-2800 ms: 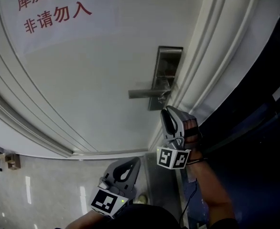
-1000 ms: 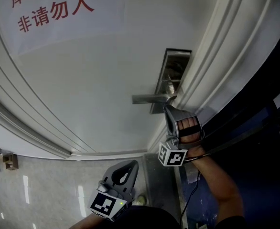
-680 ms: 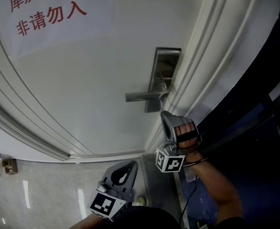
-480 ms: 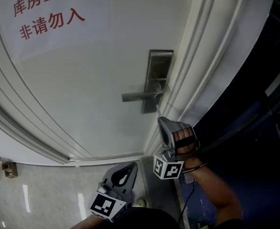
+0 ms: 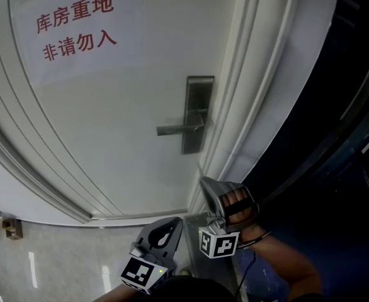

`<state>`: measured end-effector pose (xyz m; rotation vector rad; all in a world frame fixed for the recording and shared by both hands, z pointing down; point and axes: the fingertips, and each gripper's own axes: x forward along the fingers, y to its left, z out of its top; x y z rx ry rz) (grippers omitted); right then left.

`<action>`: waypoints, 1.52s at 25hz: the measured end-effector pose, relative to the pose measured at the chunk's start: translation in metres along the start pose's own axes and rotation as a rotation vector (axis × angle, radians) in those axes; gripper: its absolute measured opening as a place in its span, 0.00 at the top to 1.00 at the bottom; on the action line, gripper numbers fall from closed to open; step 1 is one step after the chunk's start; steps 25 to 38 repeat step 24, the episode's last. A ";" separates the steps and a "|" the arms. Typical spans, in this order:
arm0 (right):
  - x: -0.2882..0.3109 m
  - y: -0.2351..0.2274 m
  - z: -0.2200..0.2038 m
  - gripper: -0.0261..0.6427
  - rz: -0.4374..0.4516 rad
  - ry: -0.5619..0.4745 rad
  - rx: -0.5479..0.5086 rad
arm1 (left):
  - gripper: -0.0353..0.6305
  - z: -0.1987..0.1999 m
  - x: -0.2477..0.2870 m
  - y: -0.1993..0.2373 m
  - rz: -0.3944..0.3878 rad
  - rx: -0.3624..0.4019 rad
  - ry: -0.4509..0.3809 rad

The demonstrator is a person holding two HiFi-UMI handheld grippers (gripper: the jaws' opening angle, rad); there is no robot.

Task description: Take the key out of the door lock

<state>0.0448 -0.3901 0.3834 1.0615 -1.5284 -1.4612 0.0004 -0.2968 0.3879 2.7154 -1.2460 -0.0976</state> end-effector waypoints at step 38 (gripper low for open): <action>-0.029 0.001 0.008 0.93 0.042 -0.029 0.011 | 0.94 0.005 -0.006 -0.029 0.002 0.021 -0.019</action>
